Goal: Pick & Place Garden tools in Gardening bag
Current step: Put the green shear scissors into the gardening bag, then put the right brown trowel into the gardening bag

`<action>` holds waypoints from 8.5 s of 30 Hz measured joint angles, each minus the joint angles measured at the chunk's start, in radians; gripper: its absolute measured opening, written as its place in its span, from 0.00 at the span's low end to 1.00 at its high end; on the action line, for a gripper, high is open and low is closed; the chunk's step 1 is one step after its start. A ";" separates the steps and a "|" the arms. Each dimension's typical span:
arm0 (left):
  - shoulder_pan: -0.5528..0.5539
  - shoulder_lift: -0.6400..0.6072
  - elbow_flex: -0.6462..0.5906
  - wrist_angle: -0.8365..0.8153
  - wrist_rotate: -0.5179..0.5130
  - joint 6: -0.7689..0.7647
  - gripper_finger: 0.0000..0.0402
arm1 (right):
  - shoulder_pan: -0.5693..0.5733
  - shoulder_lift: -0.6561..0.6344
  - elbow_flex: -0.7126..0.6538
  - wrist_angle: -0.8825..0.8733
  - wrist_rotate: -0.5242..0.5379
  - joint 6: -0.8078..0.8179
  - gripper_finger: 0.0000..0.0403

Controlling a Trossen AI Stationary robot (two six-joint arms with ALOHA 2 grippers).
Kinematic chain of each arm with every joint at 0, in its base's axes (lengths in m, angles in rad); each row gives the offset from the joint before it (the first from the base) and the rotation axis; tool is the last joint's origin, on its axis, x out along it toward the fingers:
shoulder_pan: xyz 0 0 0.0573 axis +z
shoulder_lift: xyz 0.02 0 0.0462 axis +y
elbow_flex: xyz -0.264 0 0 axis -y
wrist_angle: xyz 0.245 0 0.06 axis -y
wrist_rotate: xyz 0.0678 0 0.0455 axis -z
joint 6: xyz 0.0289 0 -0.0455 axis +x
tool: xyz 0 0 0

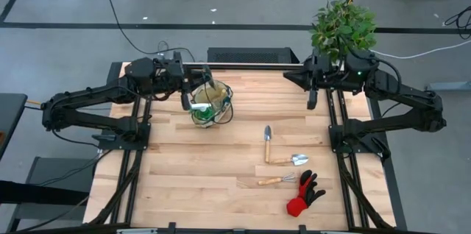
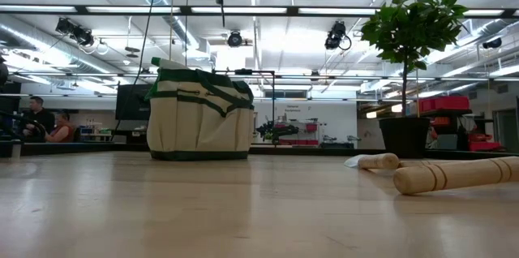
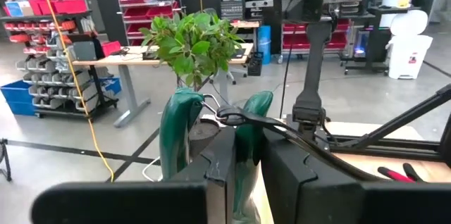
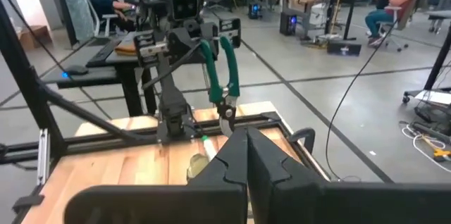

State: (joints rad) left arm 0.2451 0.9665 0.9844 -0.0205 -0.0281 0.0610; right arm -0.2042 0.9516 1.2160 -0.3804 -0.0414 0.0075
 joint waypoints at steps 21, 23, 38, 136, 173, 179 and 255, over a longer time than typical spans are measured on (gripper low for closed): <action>0.097 0.003 -0.191 0.019 -0.013 -0.004 0.14 | 0.019 0.082 0.000 -0.003 -0.024 0.011 0.00; 0.119 0.003 -0.217 0.049 -0.013 -0.010 0.14 | 0.019 0.092 0.000 -0.003 -0.024 0.011 0.00; 0.173 0.003 -0.408 0.193 0.041 -0.057 0.14 | 0.019 0.109 0.000 0.047 -0.027 0.010 0.00; -0.113 0.003 -0.374 0.266 -0.004 -0.084 0.35 | 0.019 0.109 0.000 0.003 0.000 0.037 0.00; -0.167 0.003 -0.174 0.204 -0.043 -0.074 0.26 | 0.019 0.003 0.000 -0.094 0.000 -0.013 0.00; -0.168 0.003 -0.171 0.200 -0.057 -0.074 0.26 | 0.019 -0.028 0.000 -0.136 0.000 -0.023 0.00; -0.168 -0.061 -0.169 0.097 0.043 -0.102 0.04 | 0.495 0.289 0.000 -0.624 0.063 0.168 0.00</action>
State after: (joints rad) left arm 0.0769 0.9050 0.8154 0.0766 0.0151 -0.0414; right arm 0.2913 1.2407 1.2163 -1.0042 0.0219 0.1753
